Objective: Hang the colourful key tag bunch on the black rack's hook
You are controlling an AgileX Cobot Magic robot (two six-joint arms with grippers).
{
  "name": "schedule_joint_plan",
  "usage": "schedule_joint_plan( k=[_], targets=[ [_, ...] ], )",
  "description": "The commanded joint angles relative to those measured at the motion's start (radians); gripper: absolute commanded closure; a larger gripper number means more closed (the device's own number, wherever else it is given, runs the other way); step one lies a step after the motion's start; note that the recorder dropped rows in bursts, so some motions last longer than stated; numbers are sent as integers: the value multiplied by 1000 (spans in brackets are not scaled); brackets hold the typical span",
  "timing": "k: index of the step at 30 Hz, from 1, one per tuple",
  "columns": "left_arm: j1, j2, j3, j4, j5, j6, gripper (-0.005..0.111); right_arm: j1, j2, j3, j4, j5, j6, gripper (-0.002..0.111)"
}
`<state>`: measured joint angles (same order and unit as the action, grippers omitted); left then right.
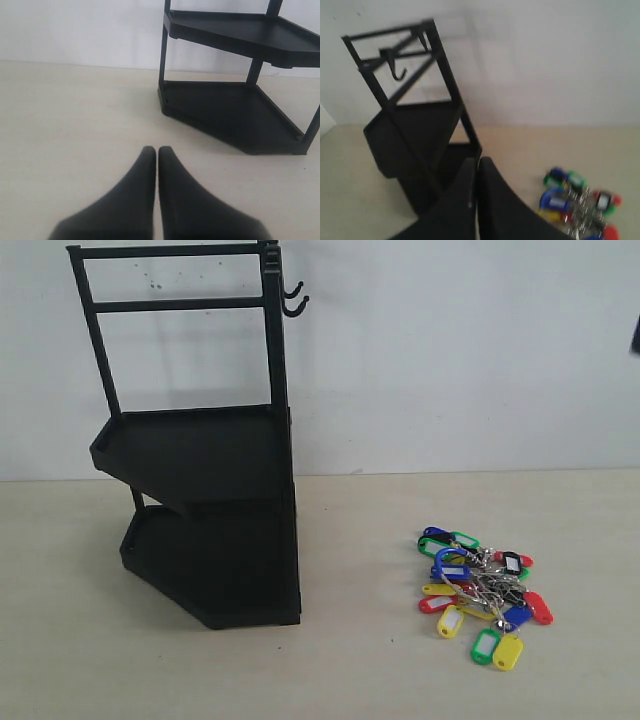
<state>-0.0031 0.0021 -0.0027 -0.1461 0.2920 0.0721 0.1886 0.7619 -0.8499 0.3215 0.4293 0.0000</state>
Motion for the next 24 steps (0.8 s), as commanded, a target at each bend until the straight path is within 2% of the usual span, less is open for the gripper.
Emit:
schedule_joint_plan(
  k=[1,5,10,13,24],
  targets=[
    [2,-2,3,5,-7,3,102,2,89,-15,-5,19,142,108],
    [2,-2,3,5,-7,3,102,2,126,-15,-56,-27,135,108],
    [2,-2,3,5,-7,3,102,2,154,-15,-77,-47,-81,108],
    [2,-2,3,5,-7,3,102,2,162,-18,-109,-32,-110,108],
    [2,-2,3,5,-7,3,102,2,336,-251,-184,480,-73,108]
  ],
)
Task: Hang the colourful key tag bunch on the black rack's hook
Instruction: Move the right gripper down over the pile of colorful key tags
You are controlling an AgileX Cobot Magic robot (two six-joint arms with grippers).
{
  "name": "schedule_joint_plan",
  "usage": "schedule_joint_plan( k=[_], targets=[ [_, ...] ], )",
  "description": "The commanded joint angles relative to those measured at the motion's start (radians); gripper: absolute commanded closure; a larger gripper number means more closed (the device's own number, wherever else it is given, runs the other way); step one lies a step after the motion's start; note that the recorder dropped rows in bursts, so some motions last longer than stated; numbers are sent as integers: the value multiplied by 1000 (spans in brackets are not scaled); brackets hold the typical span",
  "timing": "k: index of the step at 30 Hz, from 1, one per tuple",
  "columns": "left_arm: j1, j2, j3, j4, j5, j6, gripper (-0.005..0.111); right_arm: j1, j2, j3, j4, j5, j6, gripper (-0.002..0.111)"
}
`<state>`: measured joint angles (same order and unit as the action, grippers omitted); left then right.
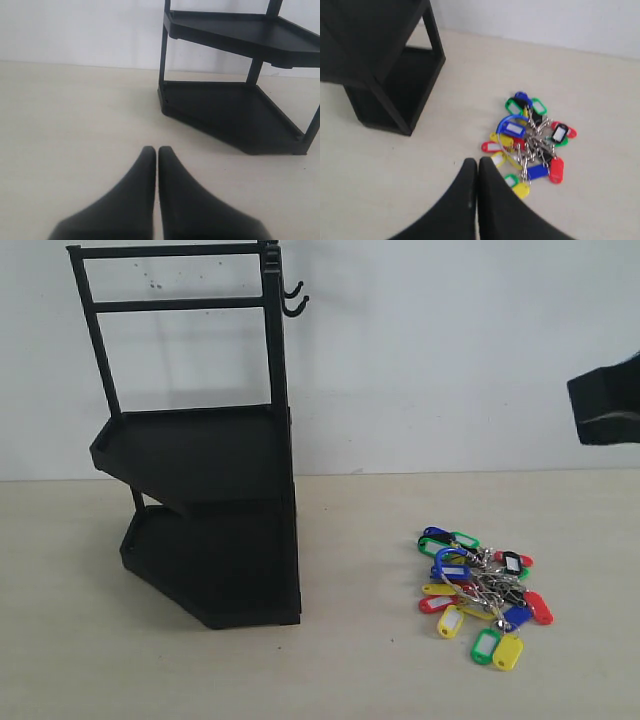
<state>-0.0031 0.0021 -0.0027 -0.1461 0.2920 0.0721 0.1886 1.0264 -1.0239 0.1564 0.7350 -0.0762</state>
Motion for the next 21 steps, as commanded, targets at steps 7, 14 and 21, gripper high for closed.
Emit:
schedule_joint_plan(
  k=[7,14,21],
  targets=[
    [2,-2,3,5,-7,3,102,2,209,-133,-36,190,-1,108],
    [2,-2,3,5,-7,3,102,2,358,-116,-35,59,-4,108],
    [2,-2,3,5,-7,3,102,2,563,-116,11,-120,-17,107]
  ],
)
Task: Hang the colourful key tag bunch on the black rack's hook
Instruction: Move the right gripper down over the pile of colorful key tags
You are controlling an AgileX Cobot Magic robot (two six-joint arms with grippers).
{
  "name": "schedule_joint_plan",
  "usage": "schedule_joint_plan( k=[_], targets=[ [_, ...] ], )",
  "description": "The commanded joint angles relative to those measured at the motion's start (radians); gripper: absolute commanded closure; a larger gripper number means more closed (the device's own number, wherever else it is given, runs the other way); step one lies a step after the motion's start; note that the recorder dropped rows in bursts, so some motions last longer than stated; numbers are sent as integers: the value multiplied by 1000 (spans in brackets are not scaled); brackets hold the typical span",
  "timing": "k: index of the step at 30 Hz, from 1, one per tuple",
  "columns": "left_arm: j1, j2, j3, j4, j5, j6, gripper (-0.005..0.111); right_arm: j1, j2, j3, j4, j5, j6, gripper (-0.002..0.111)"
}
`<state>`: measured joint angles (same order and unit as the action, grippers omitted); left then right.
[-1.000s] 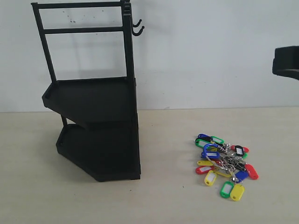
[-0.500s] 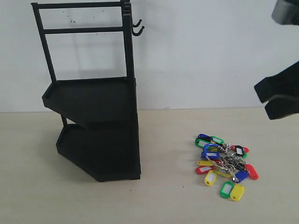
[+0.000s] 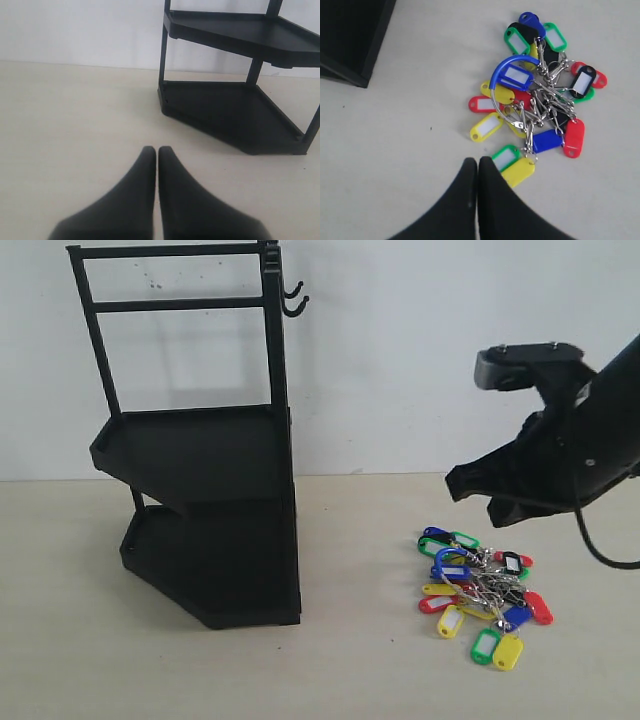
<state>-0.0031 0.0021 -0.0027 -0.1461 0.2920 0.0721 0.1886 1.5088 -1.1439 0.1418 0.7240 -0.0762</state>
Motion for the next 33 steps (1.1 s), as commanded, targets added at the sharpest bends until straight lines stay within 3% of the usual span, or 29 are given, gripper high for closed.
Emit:
schedule_joint_plan(
  k=[1,5,6,8,17,33],
  targets=[
    [2,-2,3,5,-7,3,102,2,102,4,31,-134,-26,105],
    [2,-2,3,5,-7,3,102,2,171,4,35,-227,-39,81],
    [2,-2,3,5,-7,3,102,2,202,4,35,-260,-39,63],
    [2,-2,3,5,-7,3,102,2,241,4,62,-298,-32,52],
    [2,-2,3,5,-7,3,102,2,398,-65,226,-365,-24,57],
    [2,-2,3,5,-7,3,102,6,486,-65,249,-500,17,57]
  ],
)
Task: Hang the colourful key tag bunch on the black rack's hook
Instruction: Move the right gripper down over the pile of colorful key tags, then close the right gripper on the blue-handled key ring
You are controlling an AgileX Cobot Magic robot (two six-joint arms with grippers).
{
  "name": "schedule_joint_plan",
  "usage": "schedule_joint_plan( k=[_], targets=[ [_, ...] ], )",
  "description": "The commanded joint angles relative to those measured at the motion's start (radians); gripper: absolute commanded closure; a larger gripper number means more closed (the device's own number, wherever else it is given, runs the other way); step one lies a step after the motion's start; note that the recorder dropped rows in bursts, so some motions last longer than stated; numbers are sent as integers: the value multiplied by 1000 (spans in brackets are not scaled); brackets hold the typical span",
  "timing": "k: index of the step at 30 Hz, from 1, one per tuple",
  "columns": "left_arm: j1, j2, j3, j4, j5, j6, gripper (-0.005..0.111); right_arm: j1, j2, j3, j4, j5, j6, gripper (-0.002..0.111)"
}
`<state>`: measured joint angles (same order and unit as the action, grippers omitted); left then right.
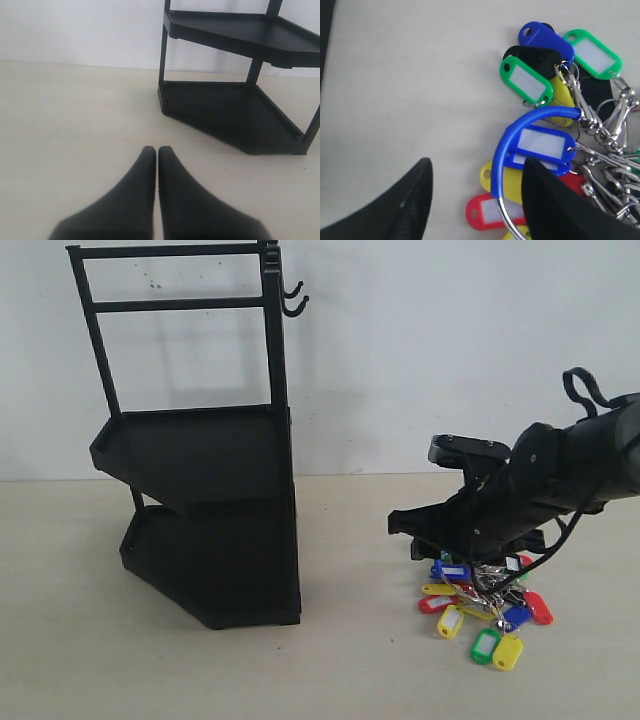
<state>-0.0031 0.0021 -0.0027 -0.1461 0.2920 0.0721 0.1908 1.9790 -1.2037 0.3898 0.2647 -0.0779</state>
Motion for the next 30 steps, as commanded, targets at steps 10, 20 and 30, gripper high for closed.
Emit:
schedule_joint_plan(
  k=[10,20,30],
  targets=[
    [2,-2,3,5,-7,3,102,4,80,-6,8,-125,33,58],
    [2,-2,3,5,-7,3,102,7,80,-6,8,-127,8,80],
    [2,-2,3,5,-7,3,102,8,80,-6,11,-123,12,79]
  ],
)
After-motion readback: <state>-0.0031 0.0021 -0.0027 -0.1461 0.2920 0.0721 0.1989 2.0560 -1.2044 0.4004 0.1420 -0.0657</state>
